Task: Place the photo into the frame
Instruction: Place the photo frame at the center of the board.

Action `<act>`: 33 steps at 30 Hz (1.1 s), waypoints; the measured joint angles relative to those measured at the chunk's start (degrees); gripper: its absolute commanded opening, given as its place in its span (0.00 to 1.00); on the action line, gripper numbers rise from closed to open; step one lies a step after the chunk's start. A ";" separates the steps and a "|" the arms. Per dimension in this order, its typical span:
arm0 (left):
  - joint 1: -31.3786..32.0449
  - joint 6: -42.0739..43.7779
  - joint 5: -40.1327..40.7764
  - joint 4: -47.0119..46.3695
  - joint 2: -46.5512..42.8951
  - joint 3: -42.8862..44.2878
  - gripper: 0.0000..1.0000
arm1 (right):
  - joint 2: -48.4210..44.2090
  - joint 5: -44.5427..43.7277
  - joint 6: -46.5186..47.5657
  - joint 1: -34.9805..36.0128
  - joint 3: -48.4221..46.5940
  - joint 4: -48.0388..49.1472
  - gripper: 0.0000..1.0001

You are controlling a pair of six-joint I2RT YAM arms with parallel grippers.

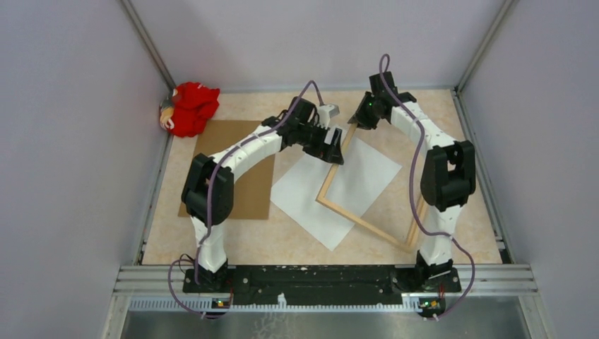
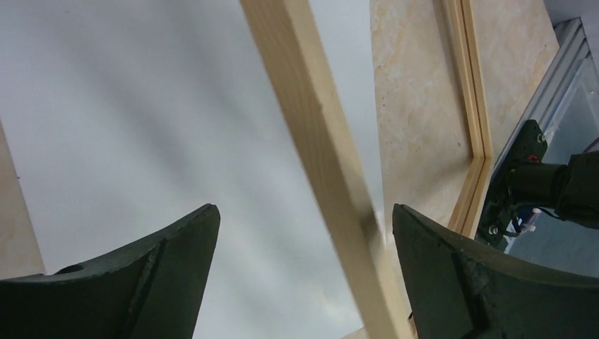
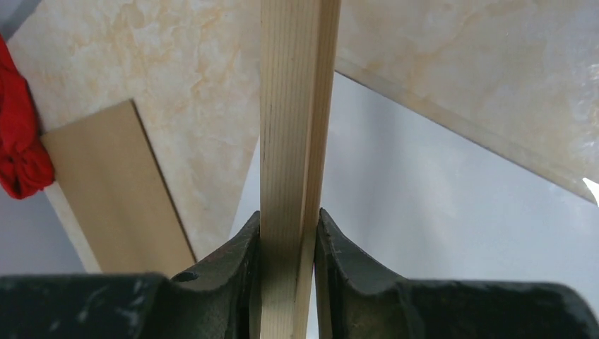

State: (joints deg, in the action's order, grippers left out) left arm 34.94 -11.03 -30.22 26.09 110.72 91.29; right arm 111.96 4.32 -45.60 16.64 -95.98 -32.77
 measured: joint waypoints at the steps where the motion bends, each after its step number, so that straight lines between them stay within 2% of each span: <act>1: -0.74 0.35 -1.11 0.17 -0.15 0.00 0.99 | 1.14 0.57 1.68 -0.39 -1.95 -1.40 0.00; 6: -7.26 4.42 -3.23 2.08 -0.72 0.02 0.99 | 3.74 0.09 9.62 -2.71 -5.01 -6.62 0.01; 11: -12.76 11.02 0.20 4.61 -0.74 -0.02 0.98 | 4.22 -1.09 14.80 -4.35 -3.23 -9.99 0.02; 20: -12.66 20.06 5.49 4.17 -0.24 -7.61 0.97 | 9.35 -4.83 24.59 -4.37 -3.41 -15.45 0.12; 24: -12.57 21.75 8.39 2.34 1.84 -7.41 0.98 | 9.94 -7.17 25.64 -4.37 -2.56 -15.93 0.20; 27: -12.83 22.40 10.32 0.96 4.07 -6.40 0.99 | 9.94 -8.61 25.70 -4.37 -2.34 -15.91 0.37; 33: -14.05 23.87 12.92 -0.55 6.40 -5.64 0.94 | 9.94 -13.29 25.97 -3.54 -2.32 -16.37 0.54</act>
State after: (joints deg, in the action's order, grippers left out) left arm 20.88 12.84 -17.30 25.54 117.12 85.65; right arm 121.91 -8.97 -19.64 13.10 -98.30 -49.15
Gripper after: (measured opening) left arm 0.959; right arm 0.480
